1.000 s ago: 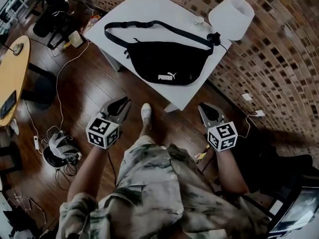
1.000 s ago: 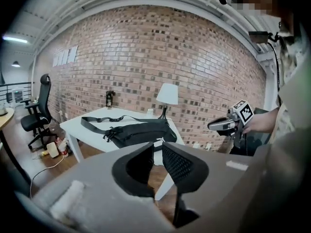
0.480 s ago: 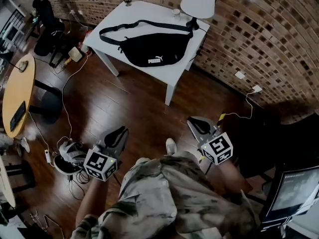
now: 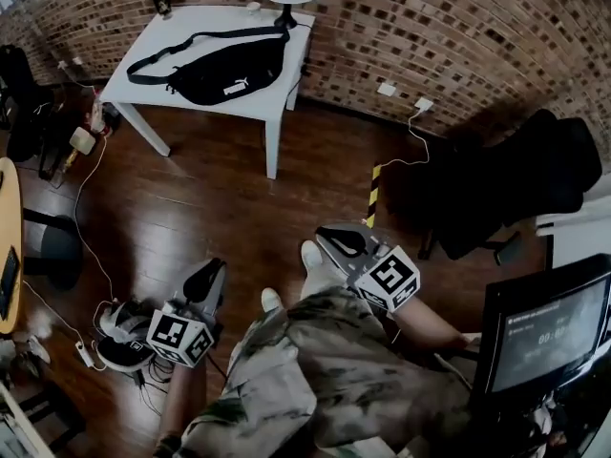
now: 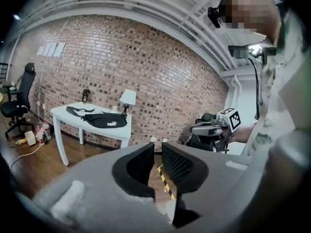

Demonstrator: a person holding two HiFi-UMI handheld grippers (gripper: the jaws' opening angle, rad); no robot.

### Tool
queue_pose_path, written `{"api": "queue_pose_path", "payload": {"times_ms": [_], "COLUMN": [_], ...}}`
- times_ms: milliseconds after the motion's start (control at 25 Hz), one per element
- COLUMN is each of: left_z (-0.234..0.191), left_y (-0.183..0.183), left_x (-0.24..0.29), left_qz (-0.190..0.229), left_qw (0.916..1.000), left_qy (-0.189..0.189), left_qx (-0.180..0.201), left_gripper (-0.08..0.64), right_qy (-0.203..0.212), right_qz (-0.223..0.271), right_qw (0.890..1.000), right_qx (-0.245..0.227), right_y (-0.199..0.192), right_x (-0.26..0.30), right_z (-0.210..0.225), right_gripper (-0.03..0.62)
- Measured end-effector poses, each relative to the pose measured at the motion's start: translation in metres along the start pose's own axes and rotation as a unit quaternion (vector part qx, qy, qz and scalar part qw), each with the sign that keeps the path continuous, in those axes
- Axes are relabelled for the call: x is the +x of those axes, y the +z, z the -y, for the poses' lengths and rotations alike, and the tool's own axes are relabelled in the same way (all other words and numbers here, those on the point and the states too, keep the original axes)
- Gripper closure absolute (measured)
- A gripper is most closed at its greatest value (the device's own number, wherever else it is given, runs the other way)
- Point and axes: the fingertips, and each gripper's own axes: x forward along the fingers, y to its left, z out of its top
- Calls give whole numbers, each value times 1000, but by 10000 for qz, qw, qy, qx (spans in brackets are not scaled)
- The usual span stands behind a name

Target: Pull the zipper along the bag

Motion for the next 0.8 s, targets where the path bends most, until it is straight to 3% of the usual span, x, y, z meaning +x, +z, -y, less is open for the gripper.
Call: {"api": "queue_pose_path", "payload": {"times_ms": [240, 480, 800], "left_z": [44, 108, 221], "left_y": [-5, -5, -29], "left_x": [-23, -7, 18], "left_qz": [27, 144, 184], "left_qw": [9995, 9991, 9992], "left_qy": [-158, -228, -154], "left_qx": [276, 318, 329], "left_gripper": [508, 508, 508], "right_qy": [2, 70, 215], "right_qz": [-114, 16, 153], "right_qw": [9996, 9992, 9987], "right_qx": [-275, -390, -436], "right_y": [-10, -21, -68], "right_x": [-42, -105, -209], "right_z": [-41, -47, -42], "right_gripper": [575, 572, 571]}}
